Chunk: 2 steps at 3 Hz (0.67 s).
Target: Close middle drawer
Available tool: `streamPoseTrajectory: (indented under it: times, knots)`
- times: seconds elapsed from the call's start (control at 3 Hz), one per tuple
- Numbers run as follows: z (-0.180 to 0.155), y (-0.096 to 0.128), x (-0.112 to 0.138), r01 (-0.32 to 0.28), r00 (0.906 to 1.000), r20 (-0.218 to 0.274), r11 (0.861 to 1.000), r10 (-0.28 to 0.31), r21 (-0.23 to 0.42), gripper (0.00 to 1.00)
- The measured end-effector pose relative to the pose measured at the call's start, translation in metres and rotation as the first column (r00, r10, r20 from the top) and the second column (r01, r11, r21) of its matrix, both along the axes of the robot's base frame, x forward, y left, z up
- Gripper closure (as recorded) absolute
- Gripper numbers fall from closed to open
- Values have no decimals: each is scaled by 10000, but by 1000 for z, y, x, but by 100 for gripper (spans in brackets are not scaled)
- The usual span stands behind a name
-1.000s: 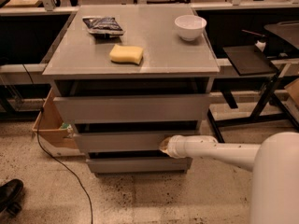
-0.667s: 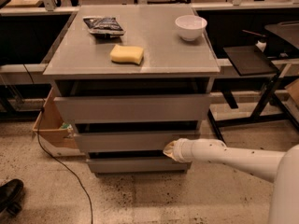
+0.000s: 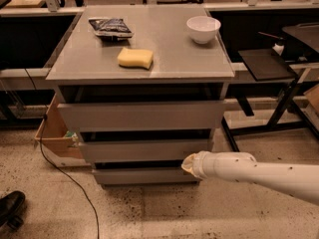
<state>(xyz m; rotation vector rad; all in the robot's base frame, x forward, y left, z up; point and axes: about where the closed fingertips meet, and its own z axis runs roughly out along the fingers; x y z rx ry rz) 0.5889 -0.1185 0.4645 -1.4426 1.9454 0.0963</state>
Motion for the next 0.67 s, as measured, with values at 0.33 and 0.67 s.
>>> streamPoseTrajectory:
  times: [0.33, 0.67]
  knots:
    - [16, -10, -13, 126, 9999, 64, 9998, -125, -167, 100]
    - [20, -11, -16, 132, 9999, 82, 9997, -130, -209, 87]
